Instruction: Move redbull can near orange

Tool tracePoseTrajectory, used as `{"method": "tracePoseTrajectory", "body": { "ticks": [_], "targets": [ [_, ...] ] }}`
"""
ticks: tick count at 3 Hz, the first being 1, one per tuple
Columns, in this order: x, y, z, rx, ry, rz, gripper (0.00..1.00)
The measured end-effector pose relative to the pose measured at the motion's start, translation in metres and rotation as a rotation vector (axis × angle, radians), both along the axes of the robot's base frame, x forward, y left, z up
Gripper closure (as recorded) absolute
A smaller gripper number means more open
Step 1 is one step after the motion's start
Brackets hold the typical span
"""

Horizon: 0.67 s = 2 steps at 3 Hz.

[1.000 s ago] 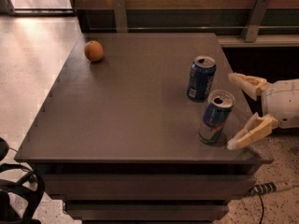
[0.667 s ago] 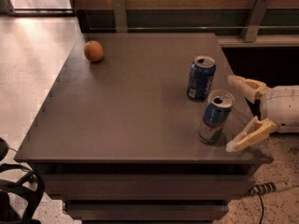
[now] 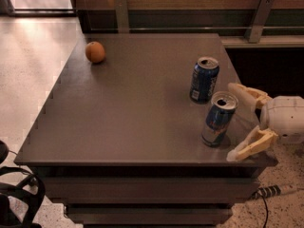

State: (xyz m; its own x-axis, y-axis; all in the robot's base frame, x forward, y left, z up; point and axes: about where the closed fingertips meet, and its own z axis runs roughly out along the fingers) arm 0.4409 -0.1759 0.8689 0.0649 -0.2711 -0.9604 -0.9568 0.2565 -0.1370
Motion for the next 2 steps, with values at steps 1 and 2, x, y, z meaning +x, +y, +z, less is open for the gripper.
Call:
{"method": "tracePoseTrajectory", "body": {
  "ticks": [1, 2],
  "targets": [
    [-0.004, 0.01, -0.001, 0.028, 0.021, 0.024, 0.0],
    [-0.004, 0.025, -0.004, 0.061, 0.039, 0.061, 0.02]
  ]
}}
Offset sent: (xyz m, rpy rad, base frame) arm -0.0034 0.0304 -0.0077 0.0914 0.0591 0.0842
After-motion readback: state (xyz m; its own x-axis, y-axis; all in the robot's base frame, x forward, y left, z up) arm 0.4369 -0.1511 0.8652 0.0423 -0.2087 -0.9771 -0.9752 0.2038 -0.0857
